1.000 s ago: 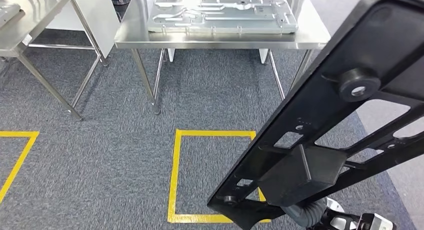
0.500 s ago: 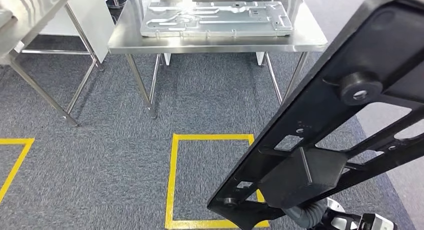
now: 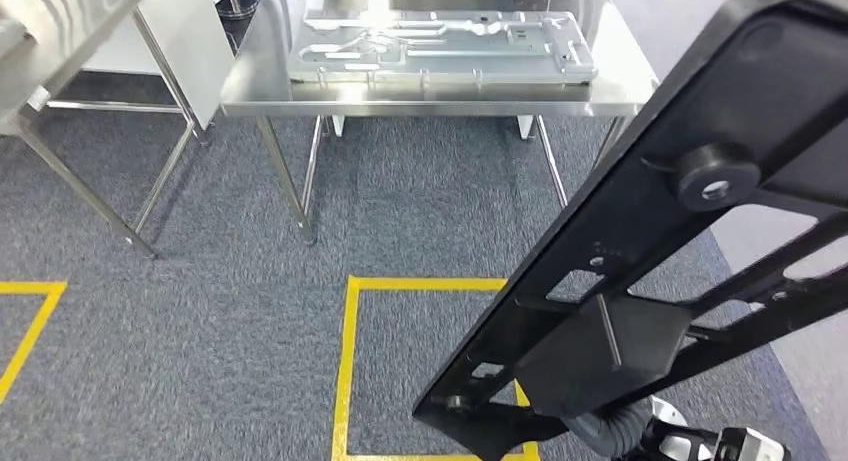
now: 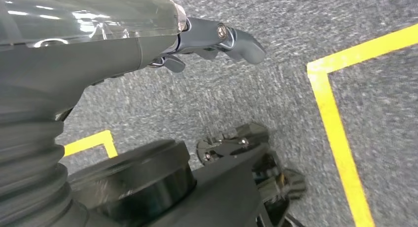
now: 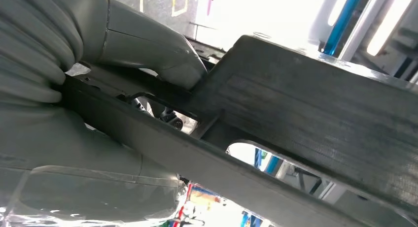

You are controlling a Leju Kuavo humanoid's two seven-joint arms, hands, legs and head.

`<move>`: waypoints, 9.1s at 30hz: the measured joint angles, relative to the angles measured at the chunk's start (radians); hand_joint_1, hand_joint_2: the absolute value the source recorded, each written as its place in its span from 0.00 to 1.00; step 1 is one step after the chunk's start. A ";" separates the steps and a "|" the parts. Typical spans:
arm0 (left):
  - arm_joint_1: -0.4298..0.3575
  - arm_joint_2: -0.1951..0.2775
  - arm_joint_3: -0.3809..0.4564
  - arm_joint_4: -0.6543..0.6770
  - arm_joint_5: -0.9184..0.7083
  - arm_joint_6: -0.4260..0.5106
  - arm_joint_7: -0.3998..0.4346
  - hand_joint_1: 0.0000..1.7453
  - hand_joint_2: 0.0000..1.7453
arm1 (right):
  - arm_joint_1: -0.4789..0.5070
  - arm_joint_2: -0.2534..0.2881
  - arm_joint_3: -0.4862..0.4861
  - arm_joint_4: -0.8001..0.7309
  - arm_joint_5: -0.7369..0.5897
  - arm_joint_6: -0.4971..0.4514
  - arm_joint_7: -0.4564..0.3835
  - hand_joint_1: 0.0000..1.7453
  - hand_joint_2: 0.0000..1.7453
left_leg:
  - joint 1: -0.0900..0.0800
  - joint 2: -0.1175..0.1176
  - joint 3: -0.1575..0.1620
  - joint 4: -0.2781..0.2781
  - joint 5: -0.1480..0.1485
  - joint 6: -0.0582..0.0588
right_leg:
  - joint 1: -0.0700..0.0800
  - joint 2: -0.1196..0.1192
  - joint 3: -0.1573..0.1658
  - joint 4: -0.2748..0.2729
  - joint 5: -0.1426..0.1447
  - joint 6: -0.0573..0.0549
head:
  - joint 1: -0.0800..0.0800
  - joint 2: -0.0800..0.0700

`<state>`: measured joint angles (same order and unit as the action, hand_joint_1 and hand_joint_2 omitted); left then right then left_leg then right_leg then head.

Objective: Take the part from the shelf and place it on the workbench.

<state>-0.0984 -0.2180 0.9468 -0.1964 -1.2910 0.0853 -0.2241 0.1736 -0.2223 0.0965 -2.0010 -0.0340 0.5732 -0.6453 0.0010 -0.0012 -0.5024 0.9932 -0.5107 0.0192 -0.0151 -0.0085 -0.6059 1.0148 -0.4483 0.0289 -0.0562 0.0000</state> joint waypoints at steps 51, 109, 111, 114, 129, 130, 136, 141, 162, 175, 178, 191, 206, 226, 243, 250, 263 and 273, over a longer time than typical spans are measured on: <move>-0.002 0.003 0.000 0.000 -0.004 -0.001 0.011 0.00 1.00 | 0.006 0.005 0.000 -0.011 0.008 0.003 -0.002 1.00 1.00 | 0.000 -0.003 -0.077 0.015 0.065 0.014 | 0.002 0.010 0.057 0.049 -0.095 0.005 | 0.000 0.000; 0.001 0.001 0.001 0.000 -0.001 0.000 0.014 0.00 1.00 | -0.012 0.009 0.000 -0.004 -0.003 0.014 0.002 1.00 1.00 | -0.003 -0.006 -0.073 0.019 0.067 -0.005 | 0.000 0.011 0.098 -0.027 -0.054 0.001 | 0.000 0.000; 0.002 0.000 0.001 0.000 -0.001 0.000 0.014 0.00 1.00 | -0.012 0.010 0.000 -0.005 -0.003 0.014 0.002 1.00 1.00 | -0.001 -0.006 -0.067 0.011 0.069 0.007 | -0.003 0.010 0.096 -0.013 -0.066 0.012 | 0.000 0.000; 0.000 0.000 0.001 0.000 -0.001 0.000 0.014 0.00 1.00 | -0.013 0.010 0.000 -0.005 -0.003 0.014 0.002 1.00 1.00 | 0.000 -0.005 -0.059 0.004 0.067 0.020 | -0.006 0.009 0.009 0.155 -0.143 0.021 | 0.000 0.000; -0.001 -0.001 0.001 0.000 -0.004 -0.002 0.015 0.00 1.00 | -0.012 0.010 0.000 -0.005 -0.003 0.011 0.002 1.00 1.00 | -0.005 -0.005 -0.068 0.119 -0.041 -0.029 | -0.002 0.010 0.047 -0.025 -0.004 -0.031 | 0.000 0.000; -0.001 -0.001 0.000 0.000 -0.004 -0.002 0.015 0.00 1.00 | -0.011 0.010 0.000 -0.005 -0.003 0.011 0.002 1.00 1.00 | -0.004 -0.005 -0.080 0.143 -0.054 -0.031 | -0.002 0.009 0.047 -0.025 -0.005 -0.032 | 0.000 0.000; 0.001 0.000 0.001 0.000 -0.004 -0.002 0.015 0.00 1.00 | -0.006 0.010 0.000 -0.005 -0.003 0.012 0.002 1.00 1.00 | 0.000 -0.004 -0.139 0.217 -0.045 -0.036 | -0.001 0.009 0.060 -0.023 -0.017 -0.032 | 0.000 0.000; 0.001 0.000 0.001 0.000 -0.003 -0.002 0.013 0.00 1.00 | -0.003 0.010 0.000 -0.005 -0.003 0.016 0.001 1.00 1.00 | -0.006 -0.005 -0.063 0.018 0.060 -0.008 | 0.005 0.012 0.081 -0.020 -0.040 -0.009 | 0.000 0.000; 0.002 -0.002 0.001 0.000 -0.002 0.002 0.012 0.00 1.00 | -0.017 0.014 0.000 -0.008 -0.004 0.014 0.010 1.00 1.00 | -0.001 -0.005 -0.110 0.200 -0.074 -0.034 | -0.004 0.007 0.048 -0.021 -0.008 -0.034 | 0.000 0.000; 0.004 -0.002 0.000 0.000 -0.008 0.001 0.013 0.00 1.00 | -0.012 0.016 0.000 -0.021 -0.004 0.004 0.017 1.00 1.00 | 0.000 -0.004 -0.057 0.003 0.070 0.009 | 0.002 0.009 0.065 0.047 -0.080 0.005 | 0.000 0.000; 0.003 -0.003 0.000 0.000 -0.008 0.000 0.014 0.00 1.00 | -0.009 0.018 0.000 -0.022 -0.004 0.003 0.017 1.00 1.00 | 0.000 -0.004 -0.050 0.000 0.064 0.017 | 0.000 0.009 -0.034 0.231 -0.160 0.011 | 0.000 0.000; 0.002 -0.002 0.001 0.000 -0.004 0.006 0.012 0.00 1.00 | -0.008 0.019 0.000 -0.022 -0.010 0.006 0.016 1.00 1.00 | -0.003 -0.005 -0.055 0.086 -0.021 -0.033 | -0.001 0.009 0.042 -0.016 -0.006 -0.035 | 0.000 0.000; 0.002 0.000 0.001 0.000 -0.004 0.006 0.008 0.00 1.00 | -0.007 0.021 0.000 -0.021 -0.011 0.002 0.009 1.00 1.00 | 0.000 -0.004 -0.058 -0.002 0.073 0.011 | 0.005 0.012 0.055 0.044 -0.077 -0.001 | 0.000 0.000; 0.004 0.002 0.001 0.000 0.004 0.006 0.005 0.00 1.00 | -0.031 0.021 0.000 0.004 -0.017 0.013 0.010 1.00 1.00 | 0.003 -0.005 -0.192 0.308 -0.075 -0.041 | -0.005 0.005 0.054 -0.019 -0.016 -0.036 | 0.000 0.000; 0.004 0.001 0.003 0.000 0.004 0.005 0.001 0.00 1.00 | -0.034 0.024 0.000 0.009 -0.018 0.014 0.019 1.00 1.00 | -0.006 -0.007 -0.046 0.007 0.052 0.019 | -0.005 0.008 -0.057 0.202 -0.082 0.007 | 0.000 0.000; 0.002 0.000 0.003 0.000 0.004 0.005 0.001 0.00 1.00 | -0.035 0.024 0.000 0.008 -0.017 0.014 0.020 1.00 1.00 | -0.009 -0.006 -0.034 0.013 0.029 -0.011 | 0.006 0.010 0.035 -0.013 -0.003 -0.027 | 0.000 0.000; 0.004 0.001 0.003 0.000 0.002 0.005 -0.002 0.00 1.00 | -0.015 0.024 0.000 0.004 -0.001 0.018 0.012 1.00 1.00 | -0.003 -0.006 -0.059 0.018 0.056 -0.013 | 0.006 0.010 0.070 -0.015 -0.030 -0.018 | 0.000 0.000; 0.003 0.000 0.003 0.000 0.002 0.004 -0.001 0.00 1.00 | -0.005 0.027 0.000 -0.005 0.000 0.019 0.007 1.00 1.00 | -0.003 -0.004 -0.045 0.001 0.057 0.020 | -0.002 0.009 -0.075 0.244 -0.110 0.011 | 0.000 0.000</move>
<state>-0.0949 -0.2179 0.9499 -0.1965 -1.2890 0.0891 -0.2249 0.1682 -0.1953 0.0965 -2.0057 -0.0336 0.5917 -0.6382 -0.0016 -0.0053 -0.5477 0.9947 -0.4538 0.0395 -0.0172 0.0002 -0.6805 1.2590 -0.5586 0.0399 -0.0561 0.0000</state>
